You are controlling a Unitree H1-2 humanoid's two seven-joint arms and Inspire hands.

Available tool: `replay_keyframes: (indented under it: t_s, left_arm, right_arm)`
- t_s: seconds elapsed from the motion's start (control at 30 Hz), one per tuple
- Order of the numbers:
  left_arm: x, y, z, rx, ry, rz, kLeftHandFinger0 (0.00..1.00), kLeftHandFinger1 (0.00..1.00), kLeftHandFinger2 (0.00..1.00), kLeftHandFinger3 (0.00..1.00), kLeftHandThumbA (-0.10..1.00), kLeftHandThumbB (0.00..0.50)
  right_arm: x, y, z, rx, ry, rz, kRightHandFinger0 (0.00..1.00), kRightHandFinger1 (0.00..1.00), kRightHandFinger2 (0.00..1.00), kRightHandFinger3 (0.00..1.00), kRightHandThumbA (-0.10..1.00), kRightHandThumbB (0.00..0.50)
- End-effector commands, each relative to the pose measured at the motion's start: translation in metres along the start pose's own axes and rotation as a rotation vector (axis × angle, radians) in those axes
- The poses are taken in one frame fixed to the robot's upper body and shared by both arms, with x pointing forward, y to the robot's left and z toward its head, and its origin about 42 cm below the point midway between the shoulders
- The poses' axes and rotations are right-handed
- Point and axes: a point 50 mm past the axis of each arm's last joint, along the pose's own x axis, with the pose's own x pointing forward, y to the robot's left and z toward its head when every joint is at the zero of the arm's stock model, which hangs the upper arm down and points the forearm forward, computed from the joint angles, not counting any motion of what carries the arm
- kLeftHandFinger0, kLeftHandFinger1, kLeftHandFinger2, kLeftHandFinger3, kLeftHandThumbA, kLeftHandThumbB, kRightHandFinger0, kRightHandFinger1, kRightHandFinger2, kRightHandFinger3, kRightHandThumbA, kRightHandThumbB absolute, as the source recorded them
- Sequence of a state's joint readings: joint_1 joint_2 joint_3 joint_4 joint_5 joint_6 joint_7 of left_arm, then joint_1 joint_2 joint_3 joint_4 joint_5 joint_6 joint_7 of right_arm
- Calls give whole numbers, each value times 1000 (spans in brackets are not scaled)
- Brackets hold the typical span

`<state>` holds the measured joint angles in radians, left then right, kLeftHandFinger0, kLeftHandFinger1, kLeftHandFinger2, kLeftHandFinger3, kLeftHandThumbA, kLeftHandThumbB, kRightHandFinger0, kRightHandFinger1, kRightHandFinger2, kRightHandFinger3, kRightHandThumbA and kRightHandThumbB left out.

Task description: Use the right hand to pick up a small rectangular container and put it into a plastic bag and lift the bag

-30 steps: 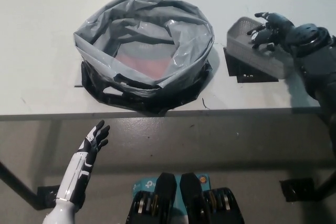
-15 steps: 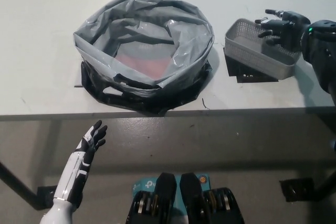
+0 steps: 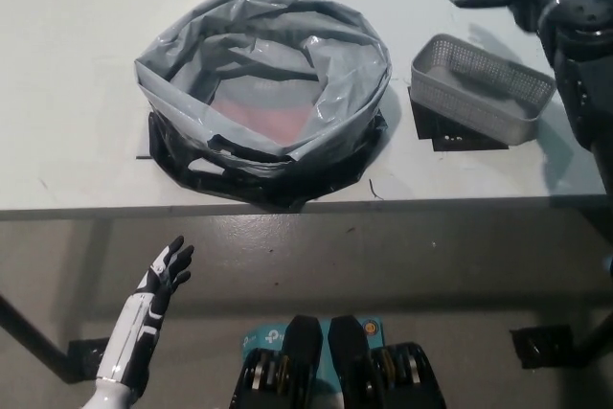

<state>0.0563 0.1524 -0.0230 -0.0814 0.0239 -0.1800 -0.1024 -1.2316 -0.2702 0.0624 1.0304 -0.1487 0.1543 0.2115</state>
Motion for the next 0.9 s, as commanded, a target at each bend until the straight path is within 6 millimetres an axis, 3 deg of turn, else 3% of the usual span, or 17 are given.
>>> replay_keyframes:
  t_s: [0.0, 0.33, 0.43, 0.87]
  left_arm:
    - [-2, 3, 10, 9, -53, 1, 1000, 1000, 1000, 1000, 1000, 261]
    - [1, 5, 11, 8, -62, 5, 1000, 1000, 1000, 1000, 1000, 280]
    - [1, 5, 11, 8, -62, 10, 1000, 1000, 1000, 1000, 1000, 284]
    - [3, 6, 12, 14, -67, 12, 1000, 1000, 1000, 1000, 1000, 279]
  right_arm:
    - [-13, -19, 96, -586, -266, -20, 1000, 1000, 1000, 1000, 969, 500]
    - [-1, -6, 84, -817, -82, 47, 1000, 1000, 1000, 1000, 1000, 500]
    - [4, 1, 71, -845, 0, 98, 1000, 1000, 1000, 1000, 950, 500]
    - [14, 0, 16, -774, 218, 108, 1000, 1000, 1000, 1000, 992, 500]
